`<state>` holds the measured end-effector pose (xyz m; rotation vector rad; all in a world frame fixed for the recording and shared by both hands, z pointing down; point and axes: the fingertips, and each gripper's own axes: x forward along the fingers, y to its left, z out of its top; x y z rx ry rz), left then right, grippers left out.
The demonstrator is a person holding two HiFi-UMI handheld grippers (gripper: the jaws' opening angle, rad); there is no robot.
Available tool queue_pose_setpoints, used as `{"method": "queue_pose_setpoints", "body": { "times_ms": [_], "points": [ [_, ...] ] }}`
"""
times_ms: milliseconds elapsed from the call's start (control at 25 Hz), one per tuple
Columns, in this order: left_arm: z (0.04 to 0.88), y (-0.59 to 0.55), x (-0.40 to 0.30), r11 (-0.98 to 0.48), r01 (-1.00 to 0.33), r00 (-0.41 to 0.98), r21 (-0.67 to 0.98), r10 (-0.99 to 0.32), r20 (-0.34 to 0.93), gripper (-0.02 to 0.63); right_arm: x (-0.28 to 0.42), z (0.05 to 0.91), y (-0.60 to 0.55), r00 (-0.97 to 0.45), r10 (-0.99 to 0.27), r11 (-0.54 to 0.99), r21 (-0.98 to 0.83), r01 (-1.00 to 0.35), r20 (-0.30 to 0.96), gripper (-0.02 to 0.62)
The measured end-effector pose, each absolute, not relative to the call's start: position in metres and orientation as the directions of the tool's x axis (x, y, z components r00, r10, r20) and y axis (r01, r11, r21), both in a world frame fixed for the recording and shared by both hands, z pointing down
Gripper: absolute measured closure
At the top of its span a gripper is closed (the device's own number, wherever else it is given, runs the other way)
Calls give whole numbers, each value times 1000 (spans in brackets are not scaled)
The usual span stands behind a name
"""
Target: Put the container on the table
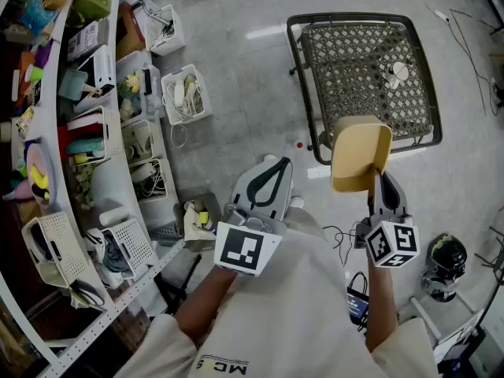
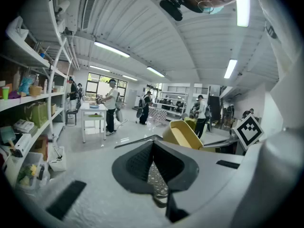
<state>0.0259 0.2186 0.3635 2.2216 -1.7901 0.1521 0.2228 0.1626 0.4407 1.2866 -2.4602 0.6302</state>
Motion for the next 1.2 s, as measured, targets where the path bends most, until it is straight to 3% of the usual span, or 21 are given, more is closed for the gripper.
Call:
{"method": "queue_pose_setpoints", "body": {
  "times_ms": [160,480,1200],
  "points": [
    [352,264,78,-237,-961,267,139,-928,262,583,245,398,220,-584,-714,532,-243,-811,387,568],
    [345,307,105,-336,-932,361,136,-893,270,583,269,388,284,-517,-763,438,-278,-855,387,568],
    [327,302,12,-391,-910,412,136,-886,212,583,196,372,277,-430,-827,349,-268,-898,362,568]
  ]
}}
